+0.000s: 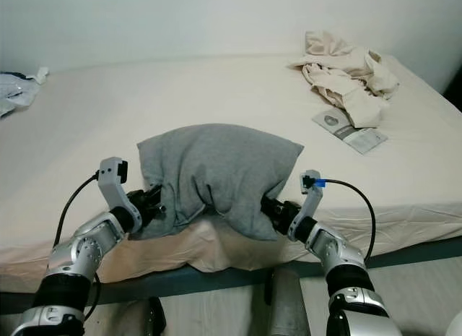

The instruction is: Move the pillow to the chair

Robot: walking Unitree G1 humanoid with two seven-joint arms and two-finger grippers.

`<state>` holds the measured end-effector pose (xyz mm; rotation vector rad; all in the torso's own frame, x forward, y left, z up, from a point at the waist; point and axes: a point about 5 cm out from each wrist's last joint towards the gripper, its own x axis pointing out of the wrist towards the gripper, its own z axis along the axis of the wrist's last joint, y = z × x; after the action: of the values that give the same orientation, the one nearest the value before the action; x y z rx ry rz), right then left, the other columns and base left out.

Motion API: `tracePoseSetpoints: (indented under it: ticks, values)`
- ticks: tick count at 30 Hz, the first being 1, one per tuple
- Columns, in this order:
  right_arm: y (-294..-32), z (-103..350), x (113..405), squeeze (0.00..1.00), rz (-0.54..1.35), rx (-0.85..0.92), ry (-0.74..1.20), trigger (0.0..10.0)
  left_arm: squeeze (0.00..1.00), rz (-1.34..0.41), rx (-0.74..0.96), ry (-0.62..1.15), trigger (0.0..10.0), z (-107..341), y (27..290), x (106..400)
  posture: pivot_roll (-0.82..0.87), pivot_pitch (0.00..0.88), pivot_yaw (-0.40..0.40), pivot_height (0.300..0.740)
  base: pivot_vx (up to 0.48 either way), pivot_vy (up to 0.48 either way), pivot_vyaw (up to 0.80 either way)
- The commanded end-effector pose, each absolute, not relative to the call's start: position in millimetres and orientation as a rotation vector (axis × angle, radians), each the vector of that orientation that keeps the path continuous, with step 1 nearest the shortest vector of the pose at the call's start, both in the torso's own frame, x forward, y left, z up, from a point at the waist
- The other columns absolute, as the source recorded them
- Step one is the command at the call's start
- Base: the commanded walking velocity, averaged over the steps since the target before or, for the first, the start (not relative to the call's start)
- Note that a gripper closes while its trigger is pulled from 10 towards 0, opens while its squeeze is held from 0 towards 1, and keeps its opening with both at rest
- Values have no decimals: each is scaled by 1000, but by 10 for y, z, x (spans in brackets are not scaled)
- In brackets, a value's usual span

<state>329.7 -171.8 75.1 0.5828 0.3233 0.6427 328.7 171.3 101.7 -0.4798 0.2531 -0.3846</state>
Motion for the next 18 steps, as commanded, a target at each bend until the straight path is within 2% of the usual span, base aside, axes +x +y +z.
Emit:
tracePoseSetpoints:
  ticks: [1,2,3,4,6,10,11,13,14,17,18]
  values:
    - [-1459,850,3425,0,640,436,290,0,0,-444,-489,289,0,984,1440,3283,-35,99,9,543,0,0,0]
    - [-1459,850,3425,0,640,436,290,0,0,-444,-489,289,0,984,1440,3283,-35,99,9,543,0,0,0]
    - [-1519,913,3505,0,516,195,239,0,0,-307,-386,313,0,935,1546,3329,-39,94,10,543,0,0,0]
    - [-1519,913,3505,0,516,195,239,0,0,-307,-386,313,0,935,1546,3329,-39,94,10,543,0,0,0]
    - [-1550,1197,3587,0,411,33,44,0,0,-111,-116,218,0,1019,1752,3385,-31,86,6,543,0,0,0]
    - [-1517,1398,3585,0,383,103,-80,0,0,-40,-221,69,0,1217,1845,3368,-35,77,8,543,0,0,0]
    - [-1484,1468,3564,0,397,105,-119,0,0,-34,-313,11,0,1312,1865,3338,-33,74,5,543,0,0,0]
    - [-1484,1468,3564,0,397,105,-119,0,0,-34,-313,11,0,1312,1865,3338,-33,74,5,543,0,0,0]
    - [-1429,1523,3538,0,425,96,-144,0,0,-27,-413,-42,0,1406,1870,3306,-30,70,-2,543,0,0,0]
    - [-1345,1562,3503,0,458,114,-163,0,0,-28,-449,-45,0,1446,1823,3285,-33,61,-11,543,0,0,0]
    - [-1340,1548,3500,0,445,106,-164,0,0,-25,-433,-39,2902,1437,1799,3288,-32,58,-13,543,0,0,0]
